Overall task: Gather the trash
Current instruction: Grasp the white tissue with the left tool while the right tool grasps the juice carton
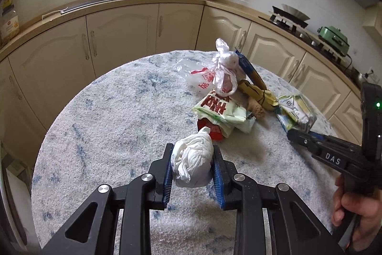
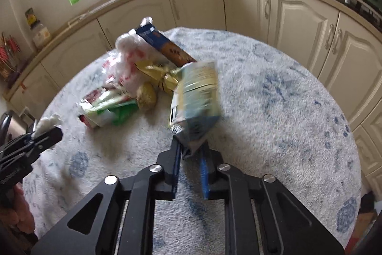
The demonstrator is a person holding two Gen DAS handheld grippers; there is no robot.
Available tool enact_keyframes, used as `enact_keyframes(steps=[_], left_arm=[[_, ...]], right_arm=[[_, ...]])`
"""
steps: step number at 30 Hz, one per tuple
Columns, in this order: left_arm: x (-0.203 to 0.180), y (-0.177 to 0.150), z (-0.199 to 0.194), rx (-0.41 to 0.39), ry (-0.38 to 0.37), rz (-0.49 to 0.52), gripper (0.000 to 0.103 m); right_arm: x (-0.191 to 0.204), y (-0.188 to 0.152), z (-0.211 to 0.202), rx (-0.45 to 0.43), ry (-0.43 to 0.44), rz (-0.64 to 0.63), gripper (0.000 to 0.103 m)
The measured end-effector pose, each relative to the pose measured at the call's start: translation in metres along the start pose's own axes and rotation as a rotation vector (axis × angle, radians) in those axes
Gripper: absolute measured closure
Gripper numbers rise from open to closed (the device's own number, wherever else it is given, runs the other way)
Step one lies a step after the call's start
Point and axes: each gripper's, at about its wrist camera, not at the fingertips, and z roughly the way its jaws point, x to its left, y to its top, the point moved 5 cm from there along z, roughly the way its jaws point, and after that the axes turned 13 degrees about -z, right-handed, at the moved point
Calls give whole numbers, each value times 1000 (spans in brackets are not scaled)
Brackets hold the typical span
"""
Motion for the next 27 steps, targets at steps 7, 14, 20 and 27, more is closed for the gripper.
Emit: enact_keyframes(steps=[7,14,20,27], left_arm=[[0,2,-3,0,1,9,78],[0,7,-1,0,-6,3,78],[-6,6,4,3,-14,8,77],[-11,7,6,0,-8,11,78]], right_arm=[[-15,9,1,-82,69,124,23],[-12,-4,-12,-24,144,116,24],[-14,-17,-43,-39,74,48,23],[-47,17,1,1,-94,-53,18]])
